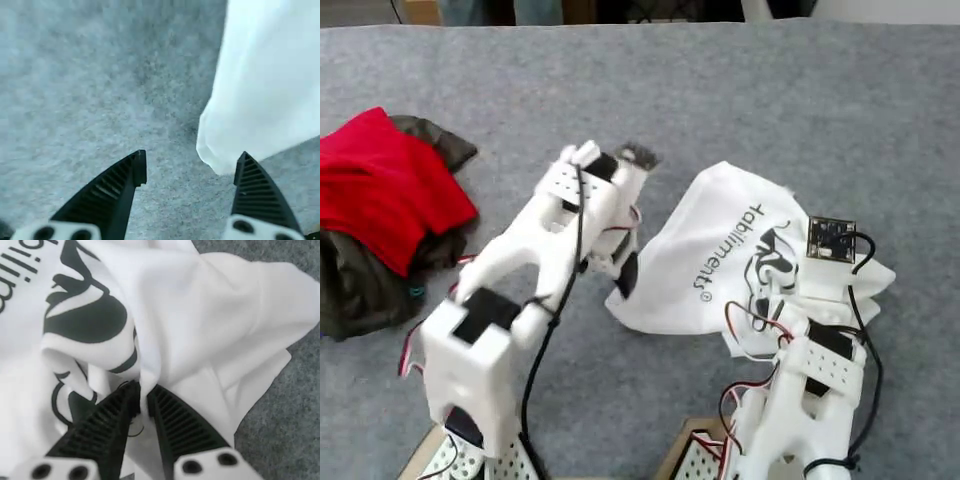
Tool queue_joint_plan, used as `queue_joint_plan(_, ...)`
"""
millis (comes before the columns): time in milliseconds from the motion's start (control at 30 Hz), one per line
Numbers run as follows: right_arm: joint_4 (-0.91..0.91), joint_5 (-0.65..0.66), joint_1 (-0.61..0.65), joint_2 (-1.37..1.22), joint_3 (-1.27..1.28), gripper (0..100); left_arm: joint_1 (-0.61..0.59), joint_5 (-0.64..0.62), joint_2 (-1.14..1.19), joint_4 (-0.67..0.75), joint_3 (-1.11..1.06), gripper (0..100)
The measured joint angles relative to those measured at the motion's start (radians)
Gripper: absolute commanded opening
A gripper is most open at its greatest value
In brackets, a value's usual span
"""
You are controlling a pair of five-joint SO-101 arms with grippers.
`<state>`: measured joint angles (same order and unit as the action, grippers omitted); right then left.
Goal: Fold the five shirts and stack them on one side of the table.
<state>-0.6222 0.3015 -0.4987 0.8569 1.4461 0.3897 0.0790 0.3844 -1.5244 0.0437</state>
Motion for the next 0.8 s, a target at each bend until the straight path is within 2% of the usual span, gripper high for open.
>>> queue_joint_plan(200, 0.000, 0.000, 0.000, 0.000, 0.000, 1.5, 0.000, -0.006, 0.143, 0.000, 0.000, 28)
queue_joint_plan(267, 0.000, 0.000, 0.000, 0.000, 0.000, 1.5, -0.002, -0.008, 0.143, 0.000, 0.000, 22)
queue_joint_plan(400, 0.000, 0.000, 0.000, 0.000, 0.000, 1.5, 0.009, -0.008, 0.133, -0.002, 0.002, 4)
queue_joint_plan(433, 0.000, 0.000, 0.000, 0.000, 0.000, 1.5, 0.017, -0.008, 0.129, -0.002, 0.000, 2)
queue_joint_plan(600, -0.051, 0.000, 0.005, 0.000, -0.012, 1.5, 0.084, -0.008, 0.127, -0.002, 0.000, 3)
queue_joint_plan(800, -0.319, 0.005, 0.005, 0.000, -0.229, 1.6, 0.110, -0.006, 0.121, -0.025, -0.002, 3)
